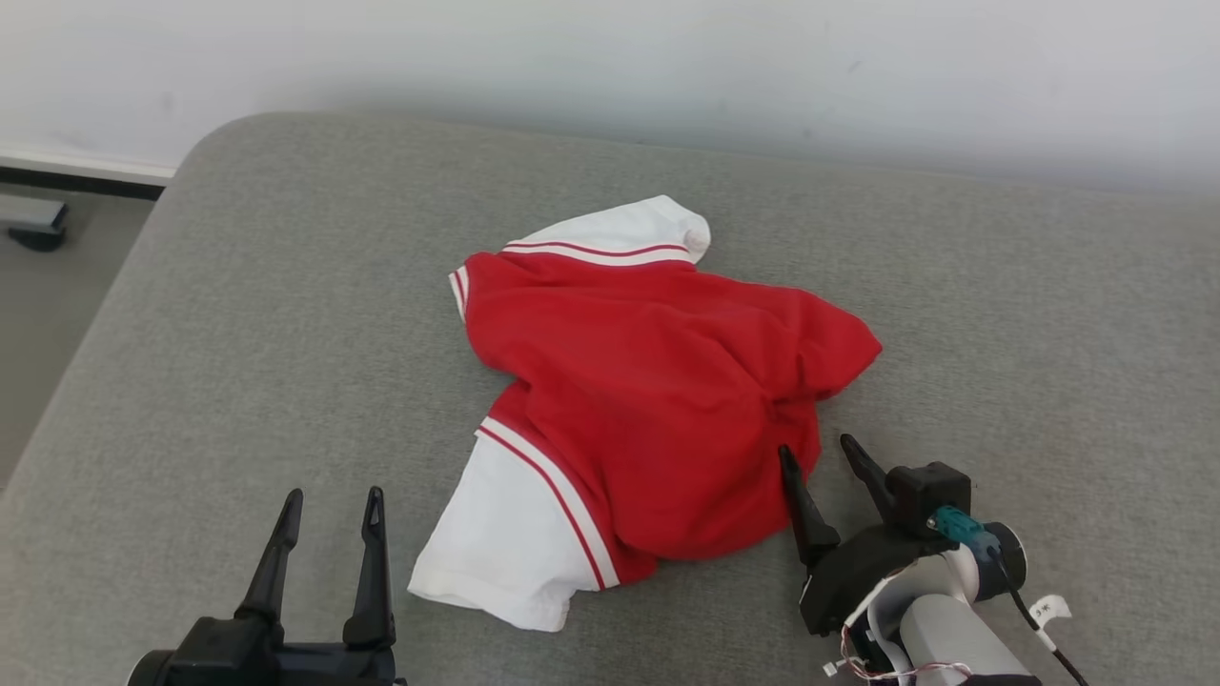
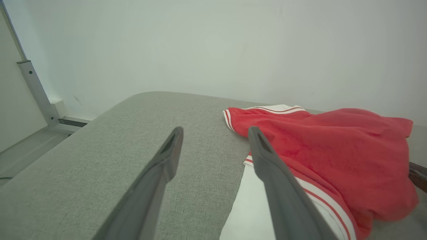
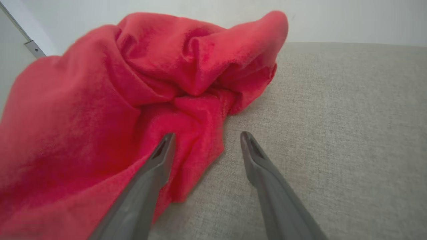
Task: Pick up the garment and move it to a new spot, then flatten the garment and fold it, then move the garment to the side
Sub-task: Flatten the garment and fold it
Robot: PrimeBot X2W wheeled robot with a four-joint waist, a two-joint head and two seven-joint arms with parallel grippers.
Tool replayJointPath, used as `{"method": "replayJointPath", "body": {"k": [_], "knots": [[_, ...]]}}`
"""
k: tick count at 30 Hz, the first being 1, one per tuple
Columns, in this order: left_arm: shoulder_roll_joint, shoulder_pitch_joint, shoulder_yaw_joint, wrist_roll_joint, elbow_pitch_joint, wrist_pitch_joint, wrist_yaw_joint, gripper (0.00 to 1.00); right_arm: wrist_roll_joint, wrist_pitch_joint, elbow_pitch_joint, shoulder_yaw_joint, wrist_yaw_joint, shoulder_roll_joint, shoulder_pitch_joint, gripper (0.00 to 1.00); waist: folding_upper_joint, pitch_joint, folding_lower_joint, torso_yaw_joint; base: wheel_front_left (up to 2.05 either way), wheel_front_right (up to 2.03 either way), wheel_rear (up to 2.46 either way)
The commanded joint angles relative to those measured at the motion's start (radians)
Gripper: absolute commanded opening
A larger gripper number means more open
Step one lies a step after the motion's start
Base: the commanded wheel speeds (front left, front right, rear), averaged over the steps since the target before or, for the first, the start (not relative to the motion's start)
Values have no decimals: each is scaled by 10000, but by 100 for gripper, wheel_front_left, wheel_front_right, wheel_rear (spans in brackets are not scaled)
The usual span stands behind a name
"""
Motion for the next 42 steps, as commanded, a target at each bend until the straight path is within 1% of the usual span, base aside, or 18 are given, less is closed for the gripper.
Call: {"method": "replayJointPath", "body": {"k": [1, 2, 3, 7, 10, 14, 20, 24, 29, 33, 37, 39, 42], "knots": [[-16, -63, -72, -123, 37, -30, 81, 100, 100, 1, 451, 70, -27, -6, -248, 89, -1, 22, -1, 230, 0, 0, 0], [-18, -50, -109, -170, 41, -30, 118, 100, 161, 5, 683, 137, -27, -5, -287, 21, -1, 6, -1, 258, 0, 0, 0], [-19, -24, -132, -199, 43, -30, 148, 100, 236, 3, 858, 209, -27, 1, -364, 0, -1, -11, -1, 269, 0, 0, 0], [-18, 76, -132, -252, 52, -30, 214, 100, 442, 3, 850, 288, -27, 1, -545, 0, -1, -52, -1, 201, 0, 0, 0], [-18, 176, -116, -332, 88, -30, 249, 100, 552, 3, 541, 309, -27, -60, -341, 0, -1, -115, -1, 36, 0, 0, 0], [-17, 224, -107, -341, 63, -30, 300, 100, 497, 3, -653, 76, -27, -175, 65, 0, -1, -183, -1, -275, 0, 0, 0], [-18, 402, -11, -492, 115, -31, 334, 100, 186, 3, -2623, -191, -27, -471, 1098, 0, -1, -198, -1, -970, 0, 0, 0], [-15, 426, -67, -587, 183, -30, 339, 100, -53, 3, -3539, -654, -27, -553, 1917, 0, -1, -237, -1, -1401, 0, 0, 0], [-15, 401, -118, -661, 225, -30, 378, 100, -196, 2, -4329, -1160, -27, -608, 2926, 0, -1, -250, -1, -1765, 0, 0, 0], [-15, 354, -137, -690, 268, -30, 372, 100, -205, 166, -4994, -1319, -27, -556, 3585, 0, -1, -268, -1, -1859, 0, 0, 0], [-16, 361, -162, -755, 306, -30, 354, 100, -195, 476, -5717, -1380, -27, -446, 3942, 0, -1, -316, -1, -1813, 0, 0, 0], [-17, 359, -277, -838, 394, -30, 342, 100, -253, 660, -5965, -1205, -27, -435, 3843, 0, -1, -364, -1, -1650, 0, 0, 0], [-17, 358, -404, -881, 477, -30, 367, 100, -153, 746, -5981, -854, -27, -397, 3433, 0, -1, -410, -1, -1417, 0, 0, 0]]}}
